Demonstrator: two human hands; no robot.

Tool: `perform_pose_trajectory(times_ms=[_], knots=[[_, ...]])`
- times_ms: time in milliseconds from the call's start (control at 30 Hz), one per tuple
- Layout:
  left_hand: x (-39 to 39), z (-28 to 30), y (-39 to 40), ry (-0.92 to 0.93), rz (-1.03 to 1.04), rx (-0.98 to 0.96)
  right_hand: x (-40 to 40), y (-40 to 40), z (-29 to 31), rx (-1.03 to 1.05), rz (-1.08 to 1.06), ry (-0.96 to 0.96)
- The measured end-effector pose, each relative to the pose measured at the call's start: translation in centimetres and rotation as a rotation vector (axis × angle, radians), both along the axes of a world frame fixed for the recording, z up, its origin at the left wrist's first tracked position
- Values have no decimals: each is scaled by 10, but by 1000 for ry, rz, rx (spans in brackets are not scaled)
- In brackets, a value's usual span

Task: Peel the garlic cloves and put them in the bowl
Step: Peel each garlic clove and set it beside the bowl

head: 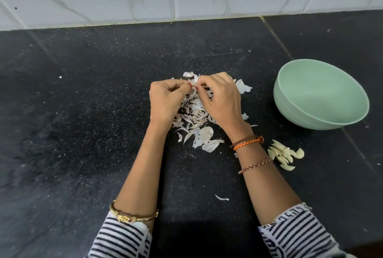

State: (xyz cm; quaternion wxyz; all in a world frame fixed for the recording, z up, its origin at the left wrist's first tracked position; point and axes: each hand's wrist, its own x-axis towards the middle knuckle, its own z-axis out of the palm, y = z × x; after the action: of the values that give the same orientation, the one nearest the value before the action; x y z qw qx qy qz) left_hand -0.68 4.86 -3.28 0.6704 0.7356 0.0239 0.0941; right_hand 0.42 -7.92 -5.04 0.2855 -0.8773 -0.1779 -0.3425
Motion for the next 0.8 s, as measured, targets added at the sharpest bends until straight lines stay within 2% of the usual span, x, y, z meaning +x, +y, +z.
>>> perform_pose_trajectory(times_ms=[167,367,500,567,667,800], knots=[[0,2,-1,49,10,-158,-1,2,0,-141,-43,-127],[-2,7,-7,125,58,-310,-3,3,3,-198,-80,-247],[0,7,-12,217,89,-473,-4,6,6,-189,-120,-310],[-1,7,-13,234,47,-532,-4,6,6,-117,-120,-280],[0,7,-10,194,-14,-494,-3,5,4,44,-78,-161],[-1,5,-1,82,-38,-269,-2,3,0,53,-51,-50]])
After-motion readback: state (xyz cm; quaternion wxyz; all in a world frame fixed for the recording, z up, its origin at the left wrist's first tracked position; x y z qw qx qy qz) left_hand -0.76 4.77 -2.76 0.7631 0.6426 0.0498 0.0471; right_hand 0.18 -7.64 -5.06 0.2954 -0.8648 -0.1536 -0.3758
